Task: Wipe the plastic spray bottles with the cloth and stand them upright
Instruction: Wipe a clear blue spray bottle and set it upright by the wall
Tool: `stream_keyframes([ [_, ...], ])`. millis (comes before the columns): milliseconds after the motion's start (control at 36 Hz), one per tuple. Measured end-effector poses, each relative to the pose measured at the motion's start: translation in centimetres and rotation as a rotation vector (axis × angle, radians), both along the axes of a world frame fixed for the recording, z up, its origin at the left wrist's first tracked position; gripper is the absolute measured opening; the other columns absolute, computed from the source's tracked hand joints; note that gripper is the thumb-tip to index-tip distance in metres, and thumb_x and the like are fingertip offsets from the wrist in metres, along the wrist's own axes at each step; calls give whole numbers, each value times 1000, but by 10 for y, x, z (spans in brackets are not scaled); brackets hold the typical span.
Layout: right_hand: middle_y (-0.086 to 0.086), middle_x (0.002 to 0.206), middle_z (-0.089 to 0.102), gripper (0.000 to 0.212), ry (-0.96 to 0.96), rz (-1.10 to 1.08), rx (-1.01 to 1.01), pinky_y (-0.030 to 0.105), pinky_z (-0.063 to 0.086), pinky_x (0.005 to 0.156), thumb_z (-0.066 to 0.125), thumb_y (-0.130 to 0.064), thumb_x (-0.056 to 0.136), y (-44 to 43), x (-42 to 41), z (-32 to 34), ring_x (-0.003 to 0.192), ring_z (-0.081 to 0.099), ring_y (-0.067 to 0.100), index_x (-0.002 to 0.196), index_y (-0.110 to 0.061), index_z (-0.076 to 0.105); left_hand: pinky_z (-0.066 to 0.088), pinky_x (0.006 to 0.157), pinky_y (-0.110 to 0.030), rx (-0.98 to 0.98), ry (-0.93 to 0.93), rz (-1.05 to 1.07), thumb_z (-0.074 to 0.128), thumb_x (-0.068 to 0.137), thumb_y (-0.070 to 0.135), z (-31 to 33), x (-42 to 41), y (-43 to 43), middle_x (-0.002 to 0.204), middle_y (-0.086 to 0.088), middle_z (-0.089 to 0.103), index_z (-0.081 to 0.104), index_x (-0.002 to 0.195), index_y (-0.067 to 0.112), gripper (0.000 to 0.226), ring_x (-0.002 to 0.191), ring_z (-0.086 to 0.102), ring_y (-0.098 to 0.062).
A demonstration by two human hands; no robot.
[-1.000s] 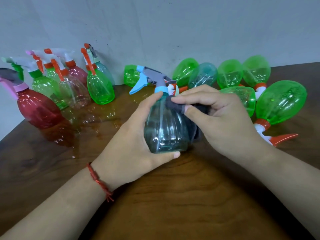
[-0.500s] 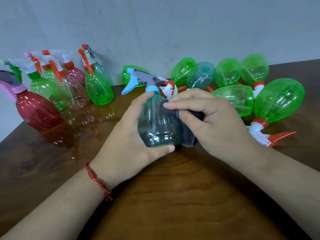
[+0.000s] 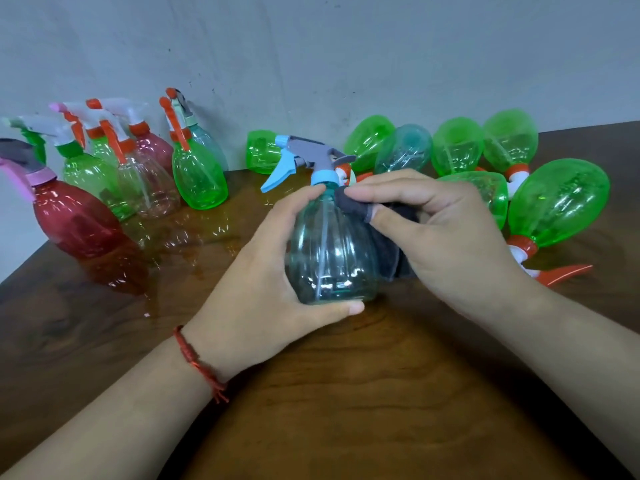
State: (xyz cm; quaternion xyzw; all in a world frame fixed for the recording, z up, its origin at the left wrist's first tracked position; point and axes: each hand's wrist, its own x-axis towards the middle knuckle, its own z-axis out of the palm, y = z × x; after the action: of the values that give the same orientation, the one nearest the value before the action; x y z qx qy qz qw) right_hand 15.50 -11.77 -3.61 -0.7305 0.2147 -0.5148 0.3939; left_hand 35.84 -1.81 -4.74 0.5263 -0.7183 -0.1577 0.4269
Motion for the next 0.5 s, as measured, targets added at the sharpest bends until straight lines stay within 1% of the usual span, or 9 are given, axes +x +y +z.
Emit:
stream_keyframes([
  [83,-2,115,77,29,34,6,-86,29,53,105,72,6,95,4,0,-1,116,71,14,111,-17,82,44,121,-48,-37,19,72,103,68,37,-2,2,-1,162,9,45,32,165,27,121,149,50,-20],
  [139,-5,114,77,30,72,12,-115,30,53,105,73,6,94,5,1,-2,117,70,15,111,-17,83,47,119,-47,-40,75,133,102,66,44,-3,5,-3,159,6,50,33,164,32,120,145,54,-19],
  [194,-7,114,77,32,114,32,-127,32,54,105,73,8,92,8,2,-5,116,70,16,111,-17,84,50,116,-46,-37,134,203,102,64,47,-3,10,-5,155,4,55,35,162,36,119,140,59,-18],
  [222,-8,114,76,33,135,44,-135,30,53,104,73,8,92,10,3,-6,115,70,16,110,-18,84,51,115,-44,-38,140,240,103,64,46,-2,11,-5,153,6,57,36,161,37,118,138,61,-15],
  [278,-11,114,75,35,177,53,-160,24,52,103,73,8,92,13,4,-7,115,70,12,110,-20,84,51,115,-35,-41,121,316,104,64,42,0,10,-4,150,13,57,38,160,35,117,134,61,-6],
  [333,-11,115,75,36,198,48,-182,20,50,103,73,9,92,15,5,-7,116,69,9,110,-20,84,49,115,-30,-38,98,363,103,63,45,1,9,-4,151,15,54,38,160,35,117,136,58,-4],
  [417,-9,117,76,36,177,6,-200,20,50,104,70,10,92,14,4,-5,117,69,10,111,-18,84,48,118,-41,-27,83,301,101,63,53,-1,10,-5,154,8,54,35,161,38,119,140,57,-15],
  [500,-7,118,77,35,119,-31,-154,23,51,105,69,9,94,9,2,-2,118,69,10,113,-16,83,47,118,-45,-23,25,182,100,63,50,0,6,-2,157,6,51,34,163,36,120,144,55,-19],
])
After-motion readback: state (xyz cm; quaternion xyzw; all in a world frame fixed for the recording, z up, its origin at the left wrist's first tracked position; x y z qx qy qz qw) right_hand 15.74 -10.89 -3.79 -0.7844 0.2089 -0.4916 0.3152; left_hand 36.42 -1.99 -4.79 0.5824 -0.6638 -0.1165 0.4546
